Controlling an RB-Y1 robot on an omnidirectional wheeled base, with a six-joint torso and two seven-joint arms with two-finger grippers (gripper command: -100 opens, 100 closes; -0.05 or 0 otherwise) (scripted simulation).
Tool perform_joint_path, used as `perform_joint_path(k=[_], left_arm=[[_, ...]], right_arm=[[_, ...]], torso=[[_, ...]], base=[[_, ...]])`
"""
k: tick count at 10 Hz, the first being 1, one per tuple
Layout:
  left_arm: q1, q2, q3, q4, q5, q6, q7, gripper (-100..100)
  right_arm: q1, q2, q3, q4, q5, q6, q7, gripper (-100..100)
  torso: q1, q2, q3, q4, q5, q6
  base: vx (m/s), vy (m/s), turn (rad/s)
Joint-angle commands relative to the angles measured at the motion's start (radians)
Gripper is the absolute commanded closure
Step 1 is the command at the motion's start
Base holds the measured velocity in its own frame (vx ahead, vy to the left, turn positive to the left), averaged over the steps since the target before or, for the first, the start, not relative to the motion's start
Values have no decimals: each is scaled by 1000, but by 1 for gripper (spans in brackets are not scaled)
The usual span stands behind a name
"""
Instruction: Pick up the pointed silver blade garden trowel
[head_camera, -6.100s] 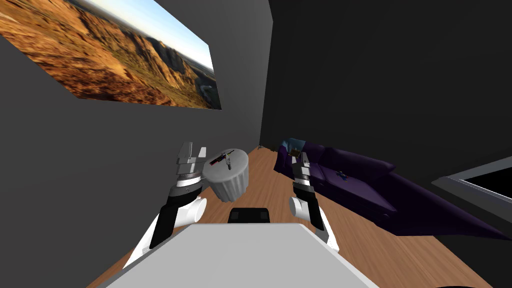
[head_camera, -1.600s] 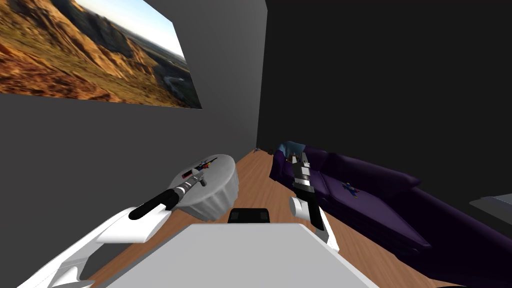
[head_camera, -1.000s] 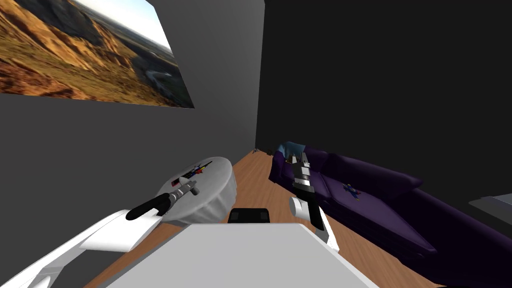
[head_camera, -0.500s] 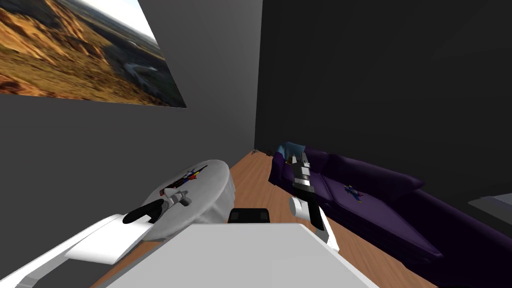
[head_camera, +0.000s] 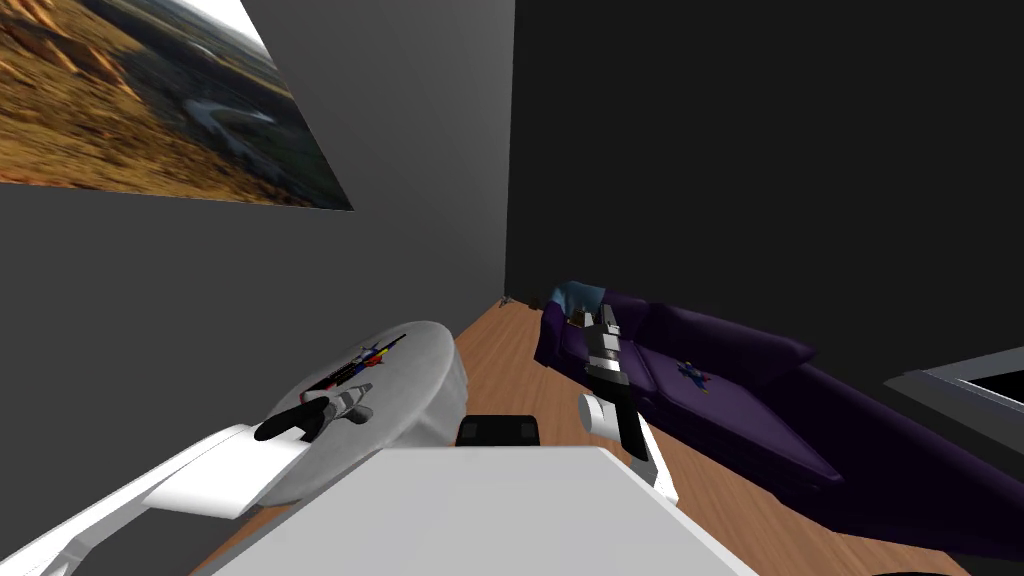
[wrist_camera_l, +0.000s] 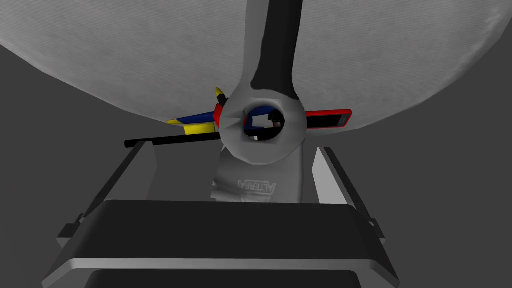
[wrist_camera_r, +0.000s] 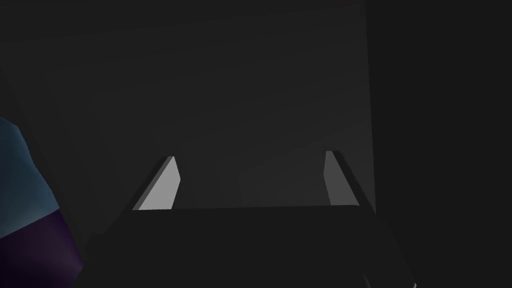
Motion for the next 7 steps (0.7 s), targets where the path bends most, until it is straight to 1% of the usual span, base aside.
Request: perform_joint_path(k=[1,7], left_arm=[[-20,-1,2,36,3,-2,5,-100],[-95,-12,6,146,6,5,23,-100]], right_arm=[[0,0,0,0,0,0,0,0],[0,0,0,0,0,0,0,0]], torso=[[0,0,0,0,0,0],[2,-1,0,0,1,0]], base=[[-84,2,-136],[-72,-1,-131]])
